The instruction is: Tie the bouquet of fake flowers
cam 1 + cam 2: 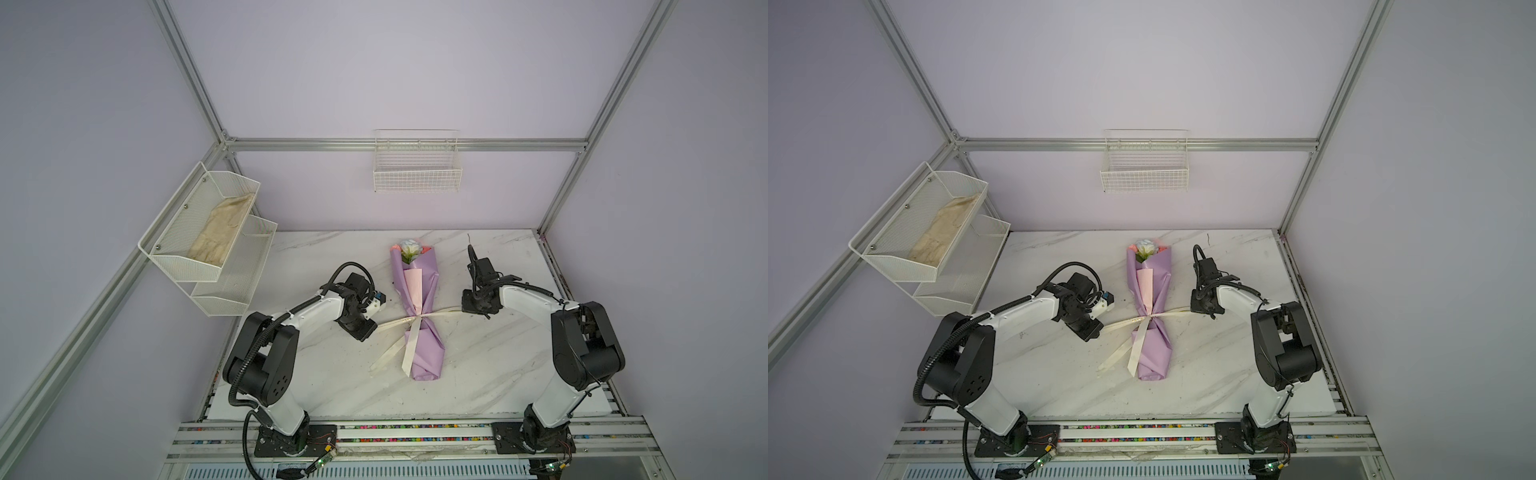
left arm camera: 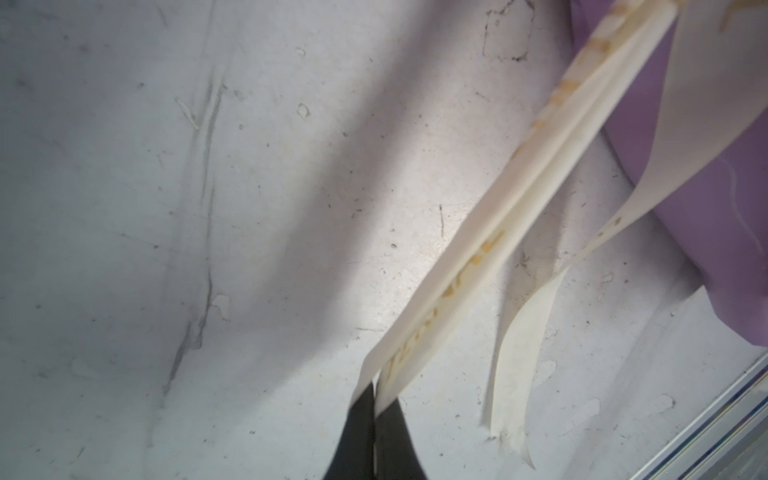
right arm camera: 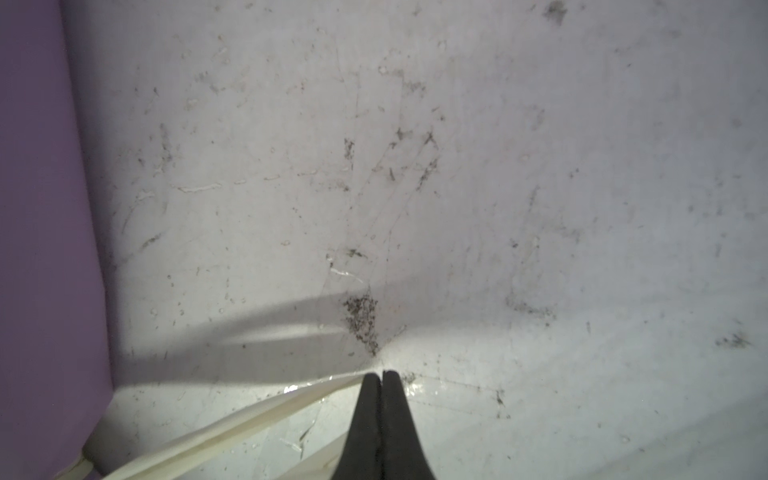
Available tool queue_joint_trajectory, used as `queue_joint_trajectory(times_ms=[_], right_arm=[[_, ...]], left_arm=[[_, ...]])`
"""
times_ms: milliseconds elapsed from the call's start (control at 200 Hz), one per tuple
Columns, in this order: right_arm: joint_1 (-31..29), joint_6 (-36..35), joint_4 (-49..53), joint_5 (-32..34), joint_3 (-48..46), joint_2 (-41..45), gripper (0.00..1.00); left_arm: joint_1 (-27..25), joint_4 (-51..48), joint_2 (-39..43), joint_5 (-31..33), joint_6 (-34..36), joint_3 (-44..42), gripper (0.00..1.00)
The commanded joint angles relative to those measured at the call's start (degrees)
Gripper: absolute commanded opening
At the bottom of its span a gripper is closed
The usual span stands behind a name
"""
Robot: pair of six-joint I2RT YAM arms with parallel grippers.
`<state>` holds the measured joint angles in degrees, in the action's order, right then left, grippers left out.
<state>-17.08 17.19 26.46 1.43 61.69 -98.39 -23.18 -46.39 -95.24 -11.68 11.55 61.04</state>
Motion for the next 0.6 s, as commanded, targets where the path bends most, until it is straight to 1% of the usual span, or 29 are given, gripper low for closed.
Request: queue_joint_trajectory(times_ms=[0,70,160,180,185,205,225,255,290,330,355,390,445,475,495,525,545,550,575,595], right_arm=[[5.1,-1.9,1.5,9.1,-1.5,2.3,0.0],[5.1,-3.1,1.8,6.8,-0.9,2.3,0.0],[5.1,-5.9,1.6,-2.4,0.3,2.6,0.0],[5.0,-5.8,1.2,-4.8,0.4,3.0,0.06],[5.0,-5.8,1.1,-5.3,0.5,3.2,0.09],[5.1,-5.5,0.4,-7.8,0.4,3.8,0.17],[5.1,-5.3,-0.3,-10.0,0.4,4.6,0.23],[5.0,-4.4,-0.9,-11.6,0.5,6.1,0.3],[5.0,-3.4,-1.4,-11.7,0.6,8.1,0.36],[5.0,-2.6,-1.6,-9.8,1.0,10.6,0.39],[5.0,-2.0,-1.6,-7.5,1.2,12.3,0.4],[5.0,-1.2,-1.8,-3.4,1.2,14.9,0.42],[5.2,-0.4,-3.2,2.5,0.2,19.1,0.45],[5.3,0.1,-4.4,6.4,-0.8,21.9,0.47],[5.2,0.0,-5.5,9.0,-1.7,23.4,0.49],[5.2,-0.2,-7.5,11.9,-3.3,25.6,0.51],[5.2,-0.5,-9.3,13.9,-4.6,27.0,0.58],[5.3,-0.5,-9.9,14.5,-4.9,27.3,0.6],[5.4,-0.6,-12.3,17.9,-6.7,28.9,0.65],[5.3,-0.6,-14.5,20.5,-8.3,30.0,0.67]], left_arm=[[4.2,-8.8,2.6,6.9,-0.5,1.0,0.0],[4.2,-8.7,2.9,5.8,-0.1,1.1,0.0],[3.8,-7.8,4.1,1.9,0.4,1.6,0.0],[3.5,-7.4,4.6,1.6,0.1,1.6,0.11],[3.5,-7.4,4.7,1.5,0.0,1.7,0.13],[3.2,-7.1,5.5,1.0,0.0,2.0,0.25],[2.9,-6.8,6.4,0.4,0.0,2.2,0.33],[2.7,-6.2,8.1,0.0,-0.5,2.4,0.41],[2.8,-5.1,10.5,-1.2,-1.0,2.4,0.46],[2.8,-3.5,13.5,-1.7,-1.8,2.0,0.52],[2.8,-2.4,16.9,-0.8,-2.7,1.7,0.56],[2.9,-0.8,20.1,0.2,-4.1,1.0,0.6],[3.1,2.5,24.7,1.6,-6.3,-0.7,0.64],[3.3,4.7,26.9,3.2,-8.1,-2.0,0.69],[3.3,6.5,28.9,4.2,-9.3,-3.1,0.74],[3.5,9.5,31.3,5.4,-10.8,-5.1,0.85],[3.6,11.5,32.8,6.3,-11.5,-6.3,0.97],[3.6,12.0,33.2,6.6,-11.6,-6.7,0.99],[3.8,14.5,35.0,8.3,-12.6,-8.2,1.0],[3.9,16.5,36.3,9.8,-13.8,-9.4,1.0]])
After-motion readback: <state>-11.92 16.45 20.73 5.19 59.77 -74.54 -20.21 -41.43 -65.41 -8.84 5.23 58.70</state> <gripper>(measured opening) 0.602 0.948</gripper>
